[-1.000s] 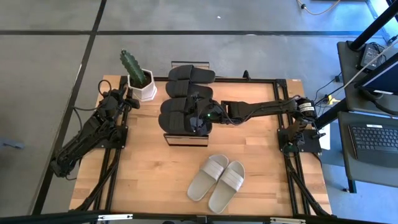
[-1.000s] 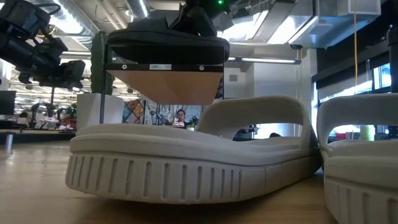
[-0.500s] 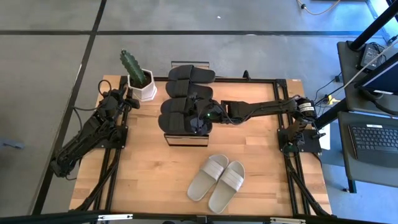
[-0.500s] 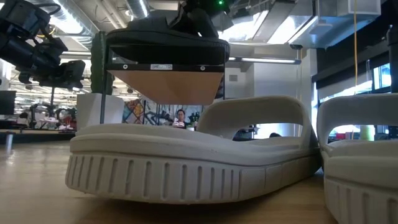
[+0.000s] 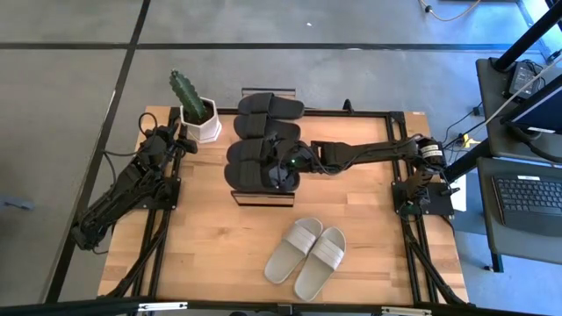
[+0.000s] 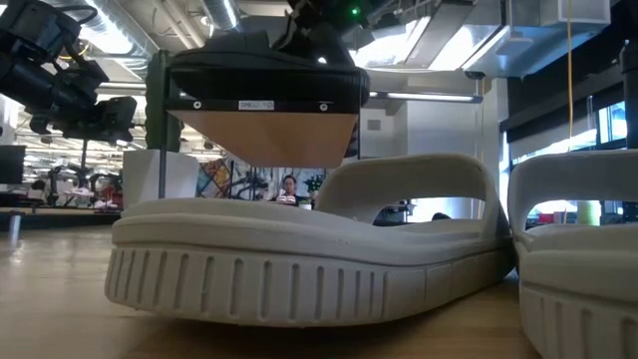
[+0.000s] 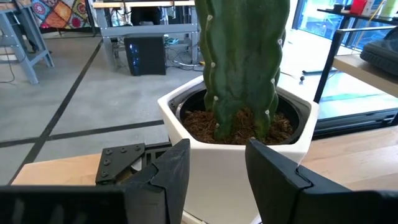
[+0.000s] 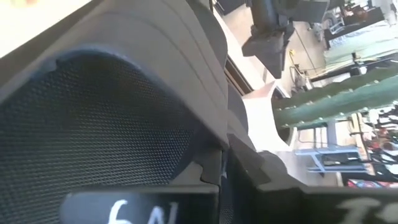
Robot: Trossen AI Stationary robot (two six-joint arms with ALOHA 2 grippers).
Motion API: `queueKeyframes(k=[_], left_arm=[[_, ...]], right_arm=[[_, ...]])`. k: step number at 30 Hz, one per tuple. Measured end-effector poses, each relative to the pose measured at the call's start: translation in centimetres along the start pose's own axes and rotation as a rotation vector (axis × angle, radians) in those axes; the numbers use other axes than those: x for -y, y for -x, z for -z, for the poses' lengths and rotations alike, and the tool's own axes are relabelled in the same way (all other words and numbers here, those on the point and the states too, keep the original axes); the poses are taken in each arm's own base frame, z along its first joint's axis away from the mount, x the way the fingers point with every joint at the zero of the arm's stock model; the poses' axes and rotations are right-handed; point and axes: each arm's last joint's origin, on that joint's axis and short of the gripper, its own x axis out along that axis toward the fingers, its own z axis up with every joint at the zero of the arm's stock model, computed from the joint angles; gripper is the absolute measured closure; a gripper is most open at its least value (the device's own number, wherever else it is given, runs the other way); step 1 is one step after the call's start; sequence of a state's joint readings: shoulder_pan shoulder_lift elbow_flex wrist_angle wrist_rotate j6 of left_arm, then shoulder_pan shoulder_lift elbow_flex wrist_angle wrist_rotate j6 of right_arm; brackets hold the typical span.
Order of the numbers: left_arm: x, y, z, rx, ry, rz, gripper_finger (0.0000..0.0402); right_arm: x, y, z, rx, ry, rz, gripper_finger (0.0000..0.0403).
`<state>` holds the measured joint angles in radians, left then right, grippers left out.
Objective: Pick and place slides into the shelf
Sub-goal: Put the black slide on the shelf
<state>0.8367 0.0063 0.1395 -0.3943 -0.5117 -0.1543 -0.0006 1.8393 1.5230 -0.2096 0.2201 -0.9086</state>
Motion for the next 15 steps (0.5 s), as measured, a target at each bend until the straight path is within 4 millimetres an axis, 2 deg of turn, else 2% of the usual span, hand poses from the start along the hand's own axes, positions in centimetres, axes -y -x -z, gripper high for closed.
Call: queueKeyframes(k=[15], left_arm=[[0.0,0.0,0.0,0.0,0.0,0.0,0.0254]], right_arm=[[0.07,-0.07,0.2,-0.04,-0.041,0.027,0.0392]])
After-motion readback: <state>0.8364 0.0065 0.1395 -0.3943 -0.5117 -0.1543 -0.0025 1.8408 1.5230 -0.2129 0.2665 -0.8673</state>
